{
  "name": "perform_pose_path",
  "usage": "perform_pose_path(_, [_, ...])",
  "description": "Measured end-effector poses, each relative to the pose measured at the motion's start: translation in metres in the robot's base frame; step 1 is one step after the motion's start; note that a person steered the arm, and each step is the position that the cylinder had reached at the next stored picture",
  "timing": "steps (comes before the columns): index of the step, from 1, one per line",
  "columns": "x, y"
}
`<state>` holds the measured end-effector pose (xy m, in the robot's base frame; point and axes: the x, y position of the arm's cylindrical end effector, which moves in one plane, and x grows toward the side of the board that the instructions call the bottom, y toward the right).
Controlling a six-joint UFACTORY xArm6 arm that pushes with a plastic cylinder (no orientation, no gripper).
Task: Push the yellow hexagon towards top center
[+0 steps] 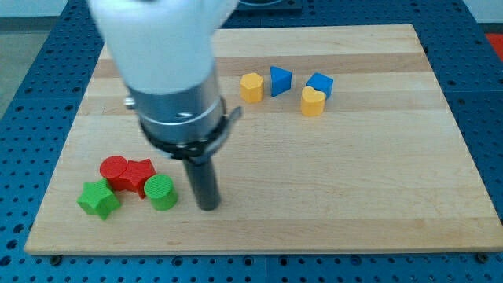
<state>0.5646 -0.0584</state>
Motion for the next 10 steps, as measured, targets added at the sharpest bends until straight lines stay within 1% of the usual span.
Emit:
perform_pose_path(1, [-0.004, 0.037])
perform_pose_path(3, [-0.005, 0.041])
perform_pose_path(4, [-0.023, 0.041])
perform_pose_path(7, [-0.171, 0.041])
perform_pose_path(9, [-0.246, 0.041])
perform_pose_path(10, [-0.275, 0.041])
